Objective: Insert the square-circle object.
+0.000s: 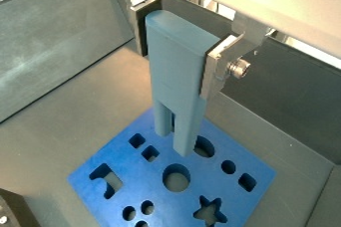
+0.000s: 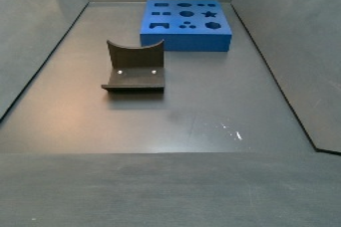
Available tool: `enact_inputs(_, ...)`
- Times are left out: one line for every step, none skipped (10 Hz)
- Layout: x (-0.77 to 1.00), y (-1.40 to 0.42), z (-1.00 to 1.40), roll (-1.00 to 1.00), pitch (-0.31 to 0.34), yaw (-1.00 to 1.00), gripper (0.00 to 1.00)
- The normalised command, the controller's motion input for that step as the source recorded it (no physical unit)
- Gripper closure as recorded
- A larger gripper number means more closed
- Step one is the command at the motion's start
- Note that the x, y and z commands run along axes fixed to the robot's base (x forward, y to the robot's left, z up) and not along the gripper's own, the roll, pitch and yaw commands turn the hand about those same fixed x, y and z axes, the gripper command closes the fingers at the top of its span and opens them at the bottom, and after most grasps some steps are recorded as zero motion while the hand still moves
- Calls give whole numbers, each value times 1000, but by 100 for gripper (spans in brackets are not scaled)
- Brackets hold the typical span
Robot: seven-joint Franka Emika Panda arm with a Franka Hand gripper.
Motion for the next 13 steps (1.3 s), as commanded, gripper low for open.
enact_inputs(0, 0, -231, -140, 0, 0, 100)
enact_inputs(-489, -503, -980, -14, 41, 114, 100)
enact_inputs(-397, -606, -894, 0, 163, 177, 100)
enact_inputs(-489, -580, -840, 0, 183, 151, 100)
enact_inputs(-520, -357, -869, -19, 31, 31, 100)
enact_inputs(-231, -146, -657, 7, 0, 0, 100)
enact_inputs(-274, -197, -554, 3, 0, 0, 100)
enact_inputs(-217, -54, -403, 0, 0, 0, 100)
enact_inputs(-206, -134, -326, 0, 37, -54, 100)
enact_inputs(0, -89, -257, 0, 63, -97, 100)
enact_inputs(-200, -46, -314, 0, 50, -40, 100)
enact_inputs(-123, 0, -343, -27, 47, -49, 100)
enact_inputs(-31, 0, -394, 0, 39, -89, 100)
